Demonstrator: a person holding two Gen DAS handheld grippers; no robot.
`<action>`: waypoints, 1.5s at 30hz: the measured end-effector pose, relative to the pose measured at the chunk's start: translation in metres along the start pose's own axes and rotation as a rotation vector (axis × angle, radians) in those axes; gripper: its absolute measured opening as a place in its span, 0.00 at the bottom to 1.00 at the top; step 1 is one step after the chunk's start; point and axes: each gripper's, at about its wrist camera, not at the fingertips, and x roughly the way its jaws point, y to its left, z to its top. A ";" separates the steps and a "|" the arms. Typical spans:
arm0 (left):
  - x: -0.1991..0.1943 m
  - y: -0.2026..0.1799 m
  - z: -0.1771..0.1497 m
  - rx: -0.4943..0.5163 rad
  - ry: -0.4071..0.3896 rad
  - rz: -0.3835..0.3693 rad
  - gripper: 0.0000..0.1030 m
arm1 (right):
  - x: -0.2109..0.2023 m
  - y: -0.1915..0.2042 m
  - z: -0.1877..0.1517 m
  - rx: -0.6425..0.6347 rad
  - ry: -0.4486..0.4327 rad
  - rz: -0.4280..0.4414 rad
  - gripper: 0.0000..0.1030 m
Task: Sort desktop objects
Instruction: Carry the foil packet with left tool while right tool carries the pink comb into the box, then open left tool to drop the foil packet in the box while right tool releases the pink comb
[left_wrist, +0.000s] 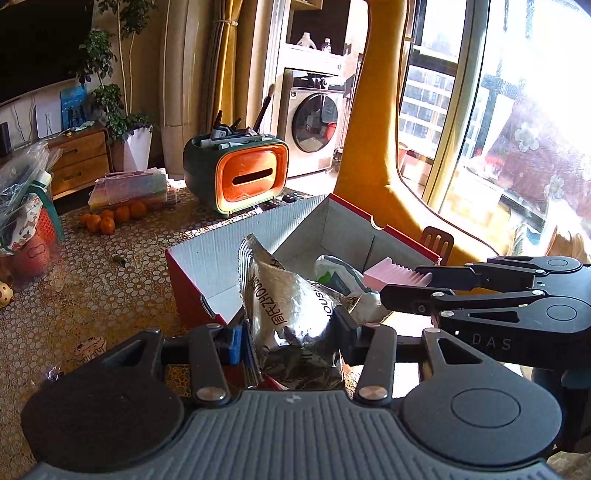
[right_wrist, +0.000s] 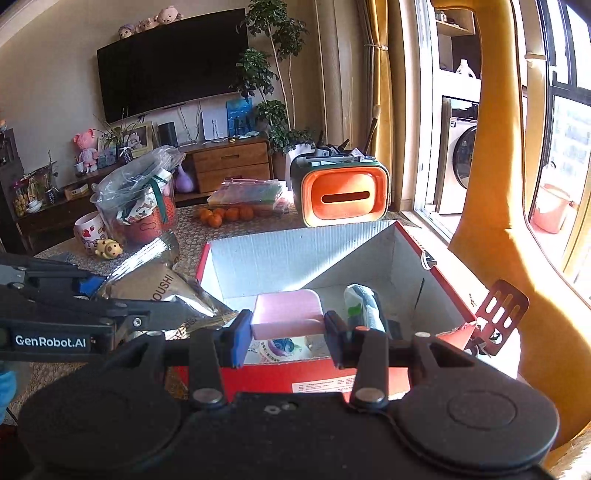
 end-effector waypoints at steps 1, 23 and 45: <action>0.005 0.000 0.003 0.000 0.004 0.001 0.44 | 0.003 -0.003 0.002 0.003 0.000 -0.003 0.40; 0.120 0.005 0.052 0.100 0.154 0.022 0.45 | 0.071 -0.041 0.013 -0.027 0.126 0.005 0.40; 0.196 0.000 0.053 0.083 0.334 0.003 0.45 | 0.116 -0.034 0.005 -0.133 0.284 0.068 0.39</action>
